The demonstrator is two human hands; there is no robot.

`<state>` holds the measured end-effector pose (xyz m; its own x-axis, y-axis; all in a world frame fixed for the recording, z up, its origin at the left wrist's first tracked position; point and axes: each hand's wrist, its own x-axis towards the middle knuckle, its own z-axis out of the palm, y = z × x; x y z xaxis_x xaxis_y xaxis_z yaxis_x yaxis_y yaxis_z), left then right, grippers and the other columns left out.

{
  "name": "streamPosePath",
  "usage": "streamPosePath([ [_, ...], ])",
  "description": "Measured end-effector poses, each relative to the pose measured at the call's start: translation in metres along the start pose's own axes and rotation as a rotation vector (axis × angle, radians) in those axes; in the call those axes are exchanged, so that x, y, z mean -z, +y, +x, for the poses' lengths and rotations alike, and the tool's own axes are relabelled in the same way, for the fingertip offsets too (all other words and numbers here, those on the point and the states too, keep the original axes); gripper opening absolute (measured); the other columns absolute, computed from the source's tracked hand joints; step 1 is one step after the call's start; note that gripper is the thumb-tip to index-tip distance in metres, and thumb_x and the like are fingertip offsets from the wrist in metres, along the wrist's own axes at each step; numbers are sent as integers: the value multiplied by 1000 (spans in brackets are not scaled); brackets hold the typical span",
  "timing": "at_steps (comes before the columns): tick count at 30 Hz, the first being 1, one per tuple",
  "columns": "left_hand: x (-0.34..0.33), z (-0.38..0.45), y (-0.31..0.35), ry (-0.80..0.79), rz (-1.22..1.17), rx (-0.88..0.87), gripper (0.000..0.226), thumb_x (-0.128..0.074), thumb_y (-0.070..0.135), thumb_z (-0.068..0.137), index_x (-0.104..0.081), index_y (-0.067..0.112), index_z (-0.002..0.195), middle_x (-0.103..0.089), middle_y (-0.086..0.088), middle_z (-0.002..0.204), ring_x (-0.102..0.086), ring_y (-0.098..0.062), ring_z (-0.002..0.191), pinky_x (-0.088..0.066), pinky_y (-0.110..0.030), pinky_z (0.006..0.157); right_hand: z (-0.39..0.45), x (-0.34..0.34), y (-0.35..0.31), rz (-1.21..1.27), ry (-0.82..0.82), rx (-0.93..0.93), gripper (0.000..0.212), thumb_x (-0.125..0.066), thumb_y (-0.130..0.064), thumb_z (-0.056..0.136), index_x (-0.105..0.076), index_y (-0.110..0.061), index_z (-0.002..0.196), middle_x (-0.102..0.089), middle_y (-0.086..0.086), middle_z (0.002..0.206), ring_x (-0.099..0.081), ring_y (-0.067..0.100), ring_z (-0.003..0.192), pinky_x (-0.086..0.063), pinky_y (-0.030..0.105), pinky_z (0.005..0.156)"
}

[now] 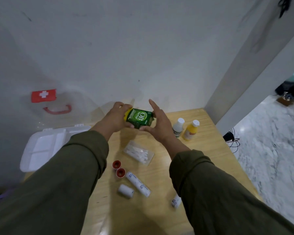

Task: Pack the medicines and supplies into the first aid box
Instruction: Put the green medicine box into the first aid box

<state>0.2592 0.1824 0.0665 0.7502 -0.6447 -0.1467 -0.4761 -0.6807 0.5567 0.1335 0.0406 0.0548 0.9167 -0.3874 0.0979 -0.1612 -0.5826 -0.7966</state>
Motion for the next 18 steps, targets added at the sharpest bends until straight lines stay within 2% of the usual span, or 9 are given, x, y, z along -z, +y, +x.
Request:
streamPosePath([
  [8,59,-57,-31,70,37,-15,83,-82,28,67,-41,20,139,-34,-11,141,-38,-27,129,-30,-29,105,-21,-21,-71,11,1,83,107,-85,-24,64,-17,-36,146,-51,7,121,-49,14,106,-42,30,91],
  [13,82,-98,-69,110,42,26,82,-82,30,68,-43,16,138,-40,-13,136,-40,-29,127,-32,-30,101,-27,-48,-106,-10,-93,128,106,-83,-21,67,-15,-37,146,-53,6,120,-48,13,105,-41,27,90],
  [18,91,-134,-120,192,25,114,89,-84,36,64,-40,19,140,-36,-12,147,-32,-27,135,-28,-37,109,-26,-72,-129,-128,-224,184,105,-83,-19,67,-16,-35,146,-55,10,118,-53,21,109,-40,27,89],
])
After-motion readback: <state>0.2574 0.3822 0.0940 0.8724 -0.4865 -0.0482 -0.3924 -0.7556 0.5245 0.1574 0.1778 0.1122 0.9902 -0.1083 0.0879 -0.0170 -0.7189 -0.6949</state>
